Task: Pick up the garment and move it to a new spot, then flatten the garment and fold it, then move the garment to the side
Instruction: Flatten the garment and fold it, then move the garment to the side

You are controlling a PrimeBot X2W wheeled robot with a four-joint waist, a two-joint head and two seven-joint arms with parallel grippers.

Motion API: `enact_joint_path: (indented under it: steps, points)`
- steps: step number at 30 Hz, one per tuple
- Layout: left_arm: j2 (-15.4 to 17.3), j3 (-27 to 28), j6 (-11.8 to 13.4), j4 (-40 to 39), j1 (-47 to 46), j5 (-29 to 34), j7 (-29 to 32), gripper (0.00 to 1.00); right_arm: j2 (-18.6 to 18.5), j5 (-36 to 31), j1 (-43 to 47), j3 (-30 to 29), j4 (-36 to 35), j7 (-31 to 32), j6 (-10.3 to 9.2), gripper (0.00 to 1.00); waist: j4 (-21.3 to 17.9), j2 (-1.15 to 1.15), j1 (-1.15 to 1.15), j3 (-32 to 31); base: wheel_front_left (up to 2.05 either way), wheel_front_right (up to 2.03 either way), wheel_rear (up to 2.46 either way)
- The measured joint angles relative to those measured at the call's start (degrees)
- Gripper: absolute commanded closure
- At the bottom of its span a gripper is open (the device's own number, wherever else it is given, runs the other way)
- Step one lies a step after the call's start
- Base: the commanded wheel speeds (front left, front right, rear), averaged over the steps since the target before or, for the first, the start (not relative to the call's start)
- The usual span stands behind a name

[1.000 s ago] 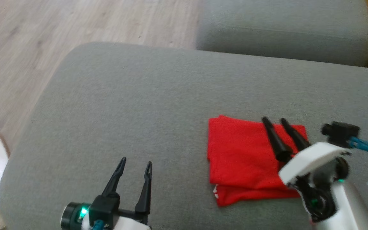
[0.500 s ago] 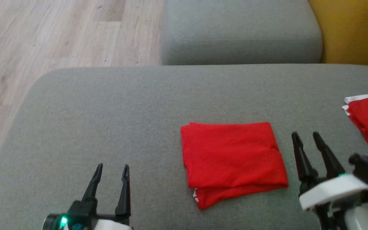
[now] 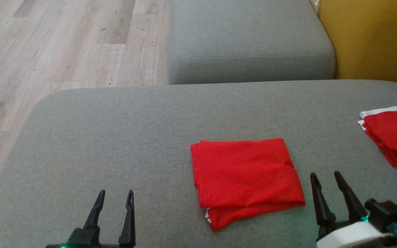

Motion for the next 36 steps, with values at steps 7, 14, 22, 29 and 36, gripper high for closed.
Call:
enact_joint_path:
  steps: [7,14,22,29,36]
  points:
    - [0.0,0.3,-0.5,0.0,0.9,0.2,0.0,0.00,0.8,-1.2,1.9,-0.5,1.4,-0.4,0.00,0.00,0.5,0.00,0.00,-0.8,0.00,0.00,0.00]
    - [0.0,0.8,-0.5,0.0,1.2,0.2,0.0,0.00,2.2,-2.2,2.0,-1.0,1.5,-0.4,0.01,0.00,1.0,0.00,0.00,-0.9,0.00,0.00,0.00]
    - [0.0,0.9,-0.5,0.0,1.3,0.7,0.0,0.00,2.3,-2.9,2.0,-1.1,1.6,-0.4,0.01,0.00,1.0,0.00,0.00,-0.7,0.00,0.00,0.00]
    - [0.0,0.8,-0.5,0.0,1.3,1.0,0.0,0.00,2.3,-2.9,2.0,-1.0,1.8,-0.4,0.00,0.00,0.9,0.00,0.00,-0.6,0.00,0.00,0.00]
    - [0.0,0.8,-1.0,0.0,1.3,1.0,0.0,0.00,2.4,-2.9,2.3,-0.9,1.8,-0.4,0.01,0.00,1.2,0.00,0.00,-0.4,0.00,0.00,0.00]
